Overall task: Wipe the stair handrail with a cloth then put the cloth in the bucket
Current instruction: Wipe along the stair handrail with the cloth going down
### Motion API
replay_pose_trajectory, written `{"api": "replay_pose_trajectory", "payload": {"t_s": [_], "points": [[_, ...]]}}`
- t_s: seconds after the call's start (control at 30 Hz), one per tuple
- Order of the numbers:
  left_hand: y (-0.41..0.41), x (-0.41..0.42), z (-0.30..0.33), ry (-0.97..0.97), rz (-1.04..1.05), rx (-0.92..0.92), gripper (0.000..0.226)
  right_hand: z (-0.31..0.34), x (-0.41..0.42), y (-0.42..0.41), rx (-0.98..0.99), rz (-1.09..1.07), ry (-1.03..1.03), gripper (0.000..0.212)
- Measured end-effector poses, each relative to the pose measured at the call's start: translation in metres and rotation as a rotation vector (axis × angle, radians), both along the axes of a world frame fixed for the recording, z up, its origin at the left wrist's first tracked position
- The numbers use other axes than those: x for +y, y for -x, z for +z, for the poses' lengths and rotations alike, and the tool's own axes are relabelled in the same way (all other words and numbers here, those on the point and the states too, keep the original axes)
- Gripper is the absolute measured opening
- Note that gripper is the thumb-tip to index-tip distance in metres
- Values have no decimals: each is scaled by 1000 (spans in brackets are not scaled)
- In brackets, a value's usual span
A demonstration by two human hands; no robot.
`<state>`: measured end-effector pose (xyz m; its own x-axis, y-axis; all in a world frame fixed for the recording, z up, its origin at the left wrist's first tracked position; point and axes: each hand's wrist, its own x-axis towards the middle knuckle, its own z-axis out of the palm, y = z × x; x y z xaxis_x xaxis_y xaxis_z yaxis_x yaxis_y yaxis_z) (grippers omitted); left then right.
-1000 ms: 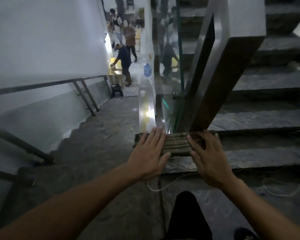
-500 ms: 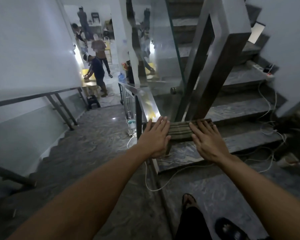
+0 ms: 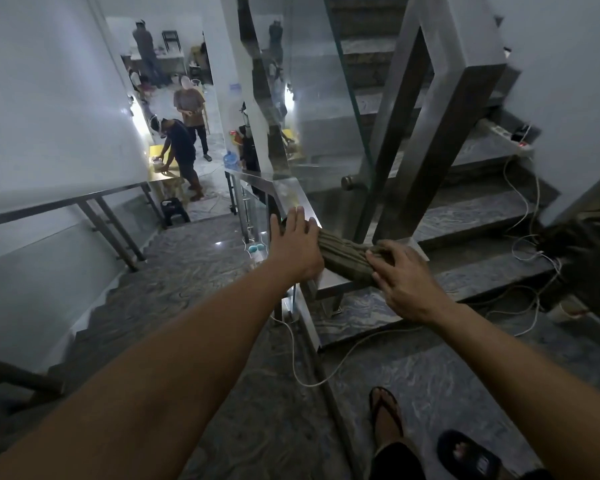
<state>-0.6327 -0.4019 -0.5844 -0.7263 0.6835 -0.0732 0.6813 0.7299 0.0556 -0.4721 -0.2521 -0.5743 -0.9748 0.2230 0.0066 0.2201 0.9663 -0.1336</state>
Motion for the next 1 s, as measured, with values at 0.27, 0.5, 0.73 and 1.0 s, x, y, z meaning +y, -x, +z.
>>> {"api": "replay_pose_trajectory", "payload": {"t_s": [0.27,0.5,0.73,1.0], "points": [[24,-2,1,-69,-89,-141,63,-17,-43,5,-9,-71,95,52],[57,-1,-6,-34,-196,-124,58,-13,-83,20,-14,-163,23,61],[91,3,-4,9,-261,-88,58,-4,-81,54,115,-134,232,37],[129,17,-9,7,-383,-113,58,-17,-88,84,-47,-152,130,73]]}}
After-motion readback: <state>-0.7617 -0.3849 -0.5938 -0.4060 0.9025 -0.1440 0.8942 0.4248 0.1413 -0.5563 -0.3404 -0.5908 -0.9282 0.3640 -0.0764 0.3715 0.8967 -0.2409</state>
